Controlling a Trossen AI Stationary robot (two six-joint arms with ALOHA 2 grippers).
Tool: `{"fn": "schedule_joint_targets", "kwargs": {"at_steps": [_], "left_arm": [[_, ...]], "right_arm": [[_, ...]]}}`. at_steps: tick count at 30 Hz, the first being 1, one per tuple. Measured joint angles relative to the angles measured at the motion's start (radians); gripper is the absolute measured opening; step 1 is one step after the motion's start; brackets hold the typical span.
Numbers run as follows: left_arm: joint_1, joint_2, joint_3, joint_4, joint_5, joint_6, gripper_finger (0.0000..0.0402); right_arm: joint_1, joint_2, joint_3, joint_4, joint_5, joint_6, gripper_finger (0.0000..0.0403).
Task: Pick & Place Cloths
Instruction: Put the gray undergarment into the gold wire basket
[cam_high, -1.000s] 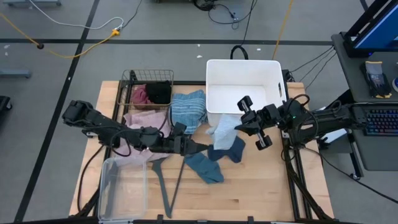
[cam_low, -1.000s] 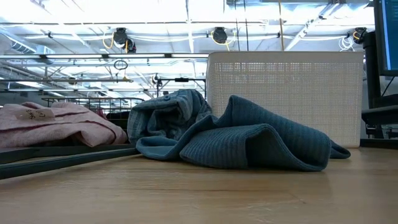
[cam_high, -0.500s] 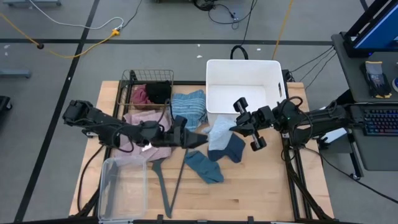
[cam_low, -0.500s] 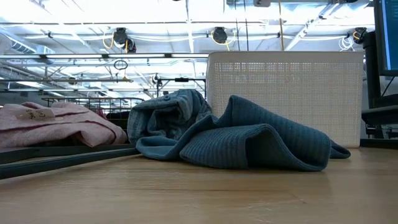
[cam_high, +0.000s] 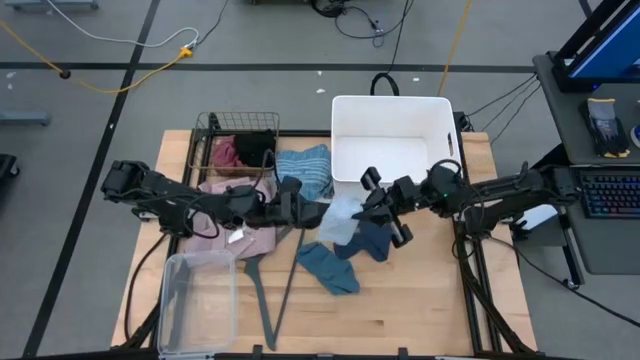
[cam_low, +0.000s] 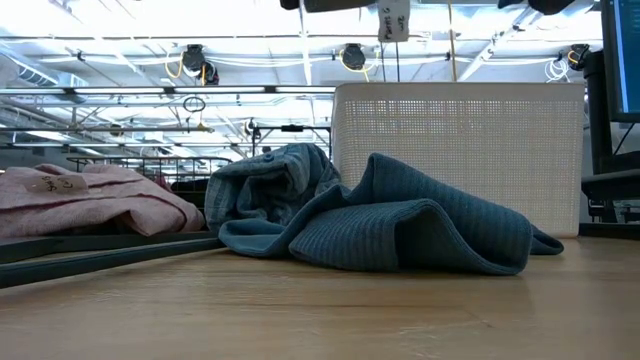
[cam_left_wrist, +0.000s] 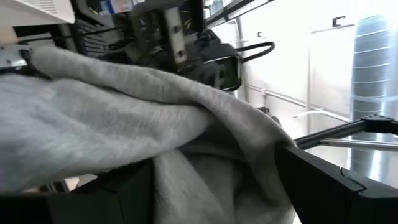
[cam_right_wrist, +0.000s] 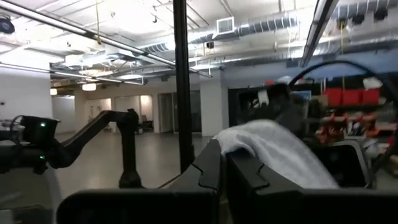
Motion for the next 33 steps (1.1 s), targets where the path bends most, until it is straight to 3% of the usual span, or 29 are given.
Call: {"fn": "schedule_joint_targets", "kwargs": {"at_steps": [13,21,33], "left_arm": [[0.028,-0.001,0.000,0.015,0.039,0.026,0.0305],[0.028,-0.001,0.000,-0.010,0.064,0.022,0.0302],[0.028,-0.001,0.000,-0.112,0.088,0.026,0.0224]], "right_arm": [[0.029,0.009,0.000,-0.194,0.000,0.079,0.0000],[0.027,0.009,0.000,-0.214,-0.001,0.079,0.0000],[0.027,0.009,0.000,-0.238,0.001,0.080,0.0000]]}}
